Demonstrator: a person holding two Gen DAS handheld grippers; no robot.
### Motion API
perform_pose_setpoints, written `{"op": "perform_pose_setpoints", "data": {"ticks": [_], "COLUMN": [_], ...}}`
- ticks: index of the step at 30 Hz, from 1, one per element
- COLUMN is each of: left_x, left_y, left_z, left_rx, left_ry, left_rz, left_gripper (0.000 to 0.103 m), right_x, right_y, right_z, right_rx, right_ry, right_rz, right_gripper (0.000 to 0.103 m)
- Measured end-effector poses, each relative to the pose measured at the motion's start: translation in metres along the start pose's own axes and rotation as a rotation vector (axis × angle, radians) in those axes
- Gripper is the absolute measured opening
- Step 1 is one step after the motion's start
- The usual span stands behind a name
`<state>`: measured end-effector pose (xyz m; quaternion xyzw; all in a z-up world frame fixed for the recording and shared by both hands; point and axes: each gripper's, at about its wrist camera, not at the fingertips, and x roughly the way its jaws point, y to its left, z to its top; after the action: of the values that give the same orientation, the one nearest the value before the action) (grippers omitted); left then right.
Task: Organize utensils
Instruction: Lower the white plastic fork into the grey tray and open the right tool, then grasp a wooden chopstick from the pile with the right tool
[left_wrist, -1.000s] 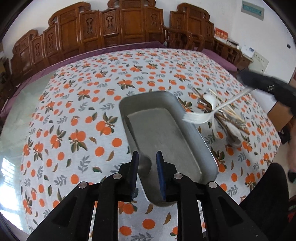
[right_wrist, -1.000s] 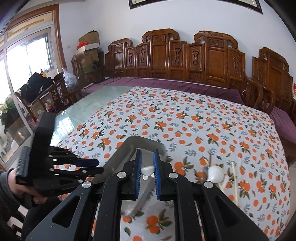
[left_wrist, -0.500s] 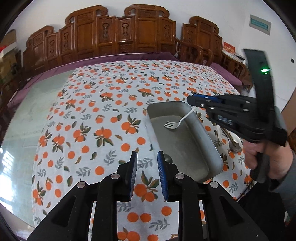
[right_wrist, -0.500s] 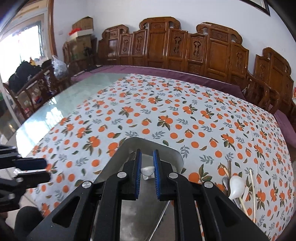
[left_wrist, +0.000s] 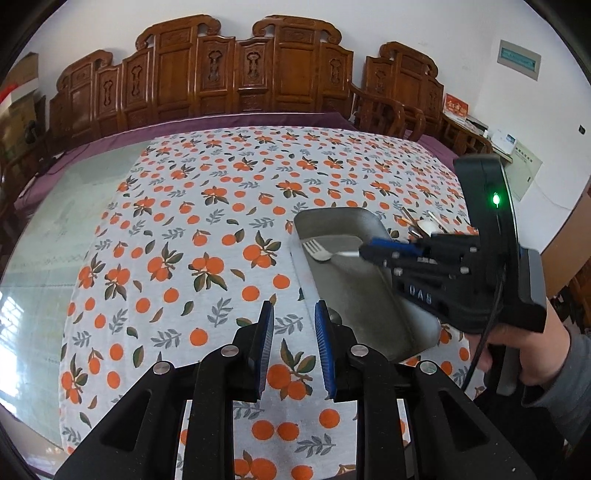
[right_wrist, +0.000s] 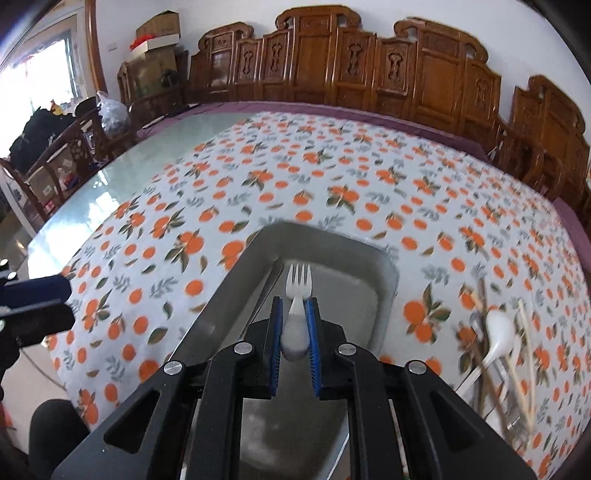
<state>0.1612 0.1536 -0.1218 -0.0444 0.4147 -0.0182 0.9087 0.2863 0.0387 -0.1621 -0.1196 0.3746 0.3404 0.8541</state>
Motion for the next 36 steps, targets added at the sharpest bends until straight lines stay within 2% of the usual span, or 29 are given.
{"op": "perform_pose_setpoints", "data": {"ticks": [2,5,9,11,13,15,19,24,25,26,27,32,36], "left_x": [-0.001,-0.001,-0.004,-0.008,-0.010,-0.012,-0.016,-0.015,-0.015,-0.015,-0.015,-0.011,0.000], "left_y": [-0.001,-0.001,-0.004,-0.007,-0.012,-0.017,-0.031,-0.053,-0.057,-0.061,-0.067,-0.092,-0.114], "left_z": [0.000,0.000,0.001,0.002,0.003,0.003,0.005,0.009,0.010,0.010,0.011,0.016,0.017], "left_rx": [0.001,0.002,0.006,0.008,0.012,0.018,0.044,0.069,0.072,0.075,0.084,0.107,0.115], "left_ry": [-0.003,-0.005,-0.015,-0.027,-0.034,-0.039,-0.051,-0.048,-0.048,-0.051,-0.063,-0.067,-0.058], "left_rz": [-0.001,-0.002,-0.003,-0.003,-0.004,-0.004,0.007,0.001,-0.003,-0.003,-0.001,-0.011,-0.033], "left_gripper": [0.021,0.021,0.023,0.030,0.031,0.034,0.049,0.051,0.057,0.070,0.072,0.075,0.075], "right_x": [-0.003,-0.009,-0.031,-0.043,-0.057,-0.072,-0.094,-0.117,-0.121,-0.124,-0.128,-0.136,-0.127], "right_y": [0.003,0.006,0.001,-0.003,-0.010,-0.020,-0.043,-0.076,-0.082,-0.088,-0.096,-0.135,-0.168], "right_z": [-0.005,-0.009,-0.012,-0.015,-0.021,-0.028,-0.042,-0.057,-0.059,-0.062,-0.064,-0.075,-0.089], "right_rx": [-0.002,-0.004,0.007,0.005,0.001,0.000,0.008,0.037,0.041,0.044,0.048,0.086,0.125], "right_ry": [0.003,0.005,-0.022,-0.038,-0.055,-0.066,-0.084,-0.104,-0.107,-0.110,-0.114,-0.123,-0.091], "right_rz": [0.015,0.052,0.086,0.092,0.092,0.080,0.056,0.021,0.013,0.004,-0.007,-0.051,-0.071], "right_gripper": [0.032,0.036,0.036,0.036,0.036,0.036,0.036,0.036,0.036,0.036,0.036,0.036,0.036]}}
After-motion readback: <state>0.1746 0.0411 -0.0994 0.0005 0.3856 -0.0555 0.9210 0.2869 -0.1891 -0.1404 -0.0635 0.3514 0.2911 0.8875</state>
